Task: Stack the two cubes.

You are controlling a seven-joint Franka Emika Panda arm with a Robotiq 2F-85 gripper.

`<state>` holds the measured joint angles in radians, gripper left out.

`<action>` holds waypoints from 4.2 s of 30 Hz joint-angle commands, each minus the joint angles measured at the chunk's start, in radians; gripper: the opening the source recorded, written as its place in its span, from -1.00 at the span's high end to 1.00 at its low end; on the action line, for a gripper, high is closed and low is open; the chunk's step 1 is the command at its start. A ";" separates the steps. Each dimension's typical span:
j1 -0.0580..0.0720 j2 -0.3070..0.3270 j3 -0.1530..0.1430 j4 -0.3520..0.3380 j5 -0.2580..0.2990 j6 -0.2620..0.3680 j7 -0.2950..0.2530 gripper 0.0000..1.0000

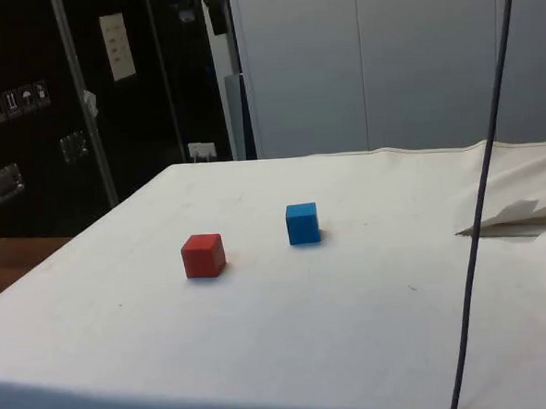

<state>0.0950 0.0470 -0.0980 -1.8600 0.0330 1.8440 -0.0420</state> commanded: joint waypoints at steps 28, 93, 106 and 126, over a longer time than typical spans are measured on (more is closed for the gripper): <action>0.021 0.069 0.079 -0.015 -0.049 0.167 0.117 -1.00; 0.011 0.362 0.114 -0.184 -0.078 0.670 0.083 -1.00; 0.008 0.444 0.098 -0.177 -0.078 0.750 0.081 -1.00; 0.010 0.517 0.075 -0.169 -0.079 0.835 0.080 -1.00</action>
<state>0.1050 0.5620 -0.0230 -2.0300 -0.0460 2.6720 0.0390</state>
